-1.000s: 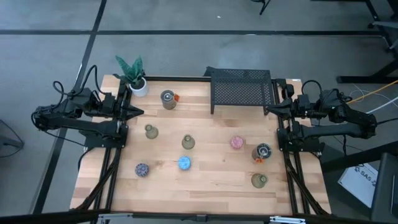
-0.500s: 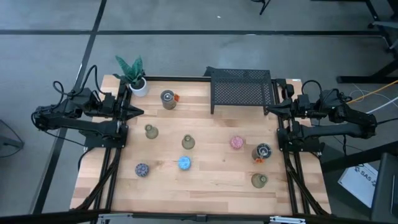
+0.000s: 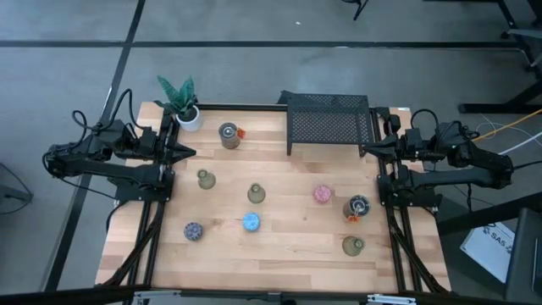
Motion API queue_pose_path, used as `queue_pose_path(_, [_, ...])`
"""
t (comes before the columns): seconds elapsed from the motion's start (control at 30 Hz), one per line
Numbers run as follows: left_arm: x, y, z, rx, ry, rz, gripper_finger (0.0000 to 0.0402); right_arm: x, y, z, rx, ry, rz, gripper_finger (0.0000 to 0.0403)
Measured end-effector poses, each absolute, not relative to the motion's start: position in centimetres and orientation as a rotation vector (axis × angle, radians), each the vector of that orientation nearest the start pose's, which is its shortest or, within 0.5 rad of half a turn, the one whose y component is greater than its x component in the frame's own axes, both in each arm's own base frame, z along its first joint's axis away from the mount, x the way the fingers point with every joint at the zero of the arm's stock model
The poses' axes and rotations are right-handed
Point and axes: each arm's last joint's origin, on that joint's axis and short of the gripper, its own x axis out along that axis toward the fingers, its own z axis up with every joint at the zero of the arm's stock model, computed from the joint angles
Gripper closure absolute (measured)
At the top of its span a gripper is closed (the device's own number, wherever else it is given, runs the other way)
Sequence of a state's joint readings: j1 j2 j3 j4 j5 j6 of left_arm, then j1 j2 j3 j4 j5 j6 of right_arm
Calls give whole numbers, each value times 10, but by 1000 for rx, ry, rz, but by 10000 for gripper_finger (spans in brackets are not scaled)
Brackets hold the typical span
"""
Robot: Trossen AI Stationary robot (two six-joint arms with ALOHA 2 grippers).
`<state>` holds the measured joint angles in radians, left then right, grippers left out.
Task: Pick & Place candle stick holders
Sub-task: Put the top silver scented candle on the shelf
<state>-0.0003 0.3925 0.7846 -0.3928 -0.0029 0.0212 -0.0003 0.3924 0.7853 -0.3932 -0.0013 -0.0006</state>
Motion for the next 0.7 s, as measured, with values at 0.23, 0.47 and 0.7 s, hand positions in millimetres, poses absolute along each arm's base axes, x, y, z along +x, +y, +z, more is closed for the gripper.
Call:
queue_pose_path(0.23, [76,0,353,21,1,3,394,76,0,354,-1,0,1,396])
queue_pose_path(0.47, [76,0,353,21,1,2,389,76,0,354,-1,0,2,396])
queue_pose_path(0.7, [76,0,356,13,-21,2,391,76,0,354,-1,1,1,396])
